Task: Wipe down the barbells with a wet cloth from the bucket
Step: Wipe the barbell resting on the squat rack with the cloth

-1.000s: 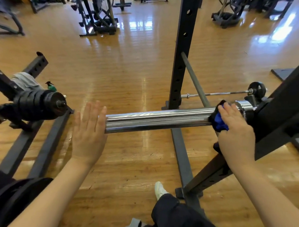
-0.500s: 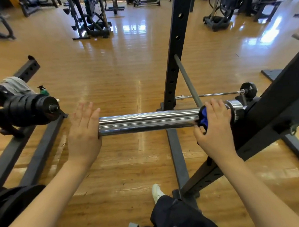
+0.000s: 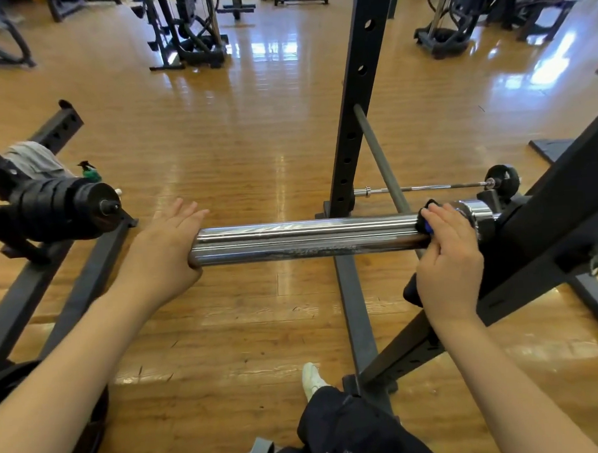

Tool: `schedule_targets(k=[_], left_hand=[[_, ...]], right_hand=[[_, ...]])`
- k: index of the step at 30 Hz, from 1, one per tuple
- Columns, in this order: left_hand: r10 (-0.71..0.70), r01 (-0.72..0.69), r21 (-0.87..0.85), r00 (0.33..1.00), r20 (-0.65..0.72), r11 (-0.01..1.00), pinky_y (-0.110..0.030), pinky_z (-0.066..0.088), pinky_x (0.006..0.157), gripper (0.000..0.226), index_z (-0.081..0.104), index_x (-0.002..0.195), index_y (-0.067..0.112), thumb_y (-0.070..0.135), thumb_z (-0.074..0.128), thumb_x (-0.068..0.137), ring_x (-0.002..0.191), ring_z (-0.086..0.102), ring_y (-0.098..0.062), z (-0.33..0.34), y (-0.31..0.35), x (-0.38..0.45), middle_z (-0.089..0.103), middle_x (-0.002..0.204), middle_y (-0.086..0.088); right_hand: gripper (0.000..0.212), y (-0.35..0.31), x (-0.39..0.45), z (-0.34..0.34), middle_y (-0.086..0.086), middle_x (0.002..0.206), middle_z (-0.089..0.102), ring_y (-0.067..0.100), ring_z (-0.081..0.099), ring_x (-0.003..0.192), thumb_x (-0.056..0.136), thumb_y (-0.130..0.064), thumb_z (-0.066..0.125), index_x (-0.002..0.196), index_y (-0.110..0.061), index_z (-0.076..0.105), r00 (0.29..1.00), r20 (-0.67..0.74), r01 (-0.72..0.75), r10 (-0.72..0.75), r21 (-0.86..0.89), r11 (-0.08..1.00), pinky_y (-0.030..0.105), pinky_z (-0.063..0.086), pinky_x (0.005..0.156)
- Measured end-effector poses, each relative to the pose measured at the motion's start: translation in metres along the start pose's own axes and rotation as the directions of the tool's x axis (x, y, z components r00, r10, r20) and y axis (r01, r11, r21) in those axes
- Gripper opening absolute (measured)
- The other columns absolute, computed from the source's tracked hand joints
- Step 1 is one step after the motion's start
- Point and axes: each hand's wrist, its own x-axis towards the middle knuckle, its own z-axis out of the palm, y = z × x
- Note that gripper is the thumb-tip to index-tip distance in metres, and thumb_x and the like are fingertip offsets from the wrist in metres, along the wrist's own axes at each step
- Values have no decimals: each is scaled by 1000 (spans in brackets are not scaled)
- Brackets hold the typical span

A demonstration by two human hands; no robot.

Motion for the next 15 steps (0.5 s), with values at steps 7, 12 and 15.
schedule_targets(k=[7,12,15], left_hand=[[-23,22,5,995,94,1000,-33,22,113,84,35,146,16,10,74,71,143,21,-18,-13,5,0,35,151,-2],[-29,36,-13,920,390,999,-35,42,101,79,37,142,26,15,73,72,126,46,-17,-35,6,15,53,132,5],[-23,80,-75,822,569,994,-35,52,83,64,50,125,31,11,74,69,89,58,-10,-48,9,26,60,95,13]], right_hand=[[49,13,-24,-11,18,138,47,29,35,134,84,16,44,132,6,44,990,59,137,-129,-164,977,39,27,110],[41,4,-3,-6,23,128,55,35,45,127,86,9,42,124,9,54,993,62,111,-103,-136,985,41,30,107],[41,9,3,-12,22,126,57,33,48,125,86,4,39,123,9,56,984,115,152,-137,-135,979,31,28,109]])
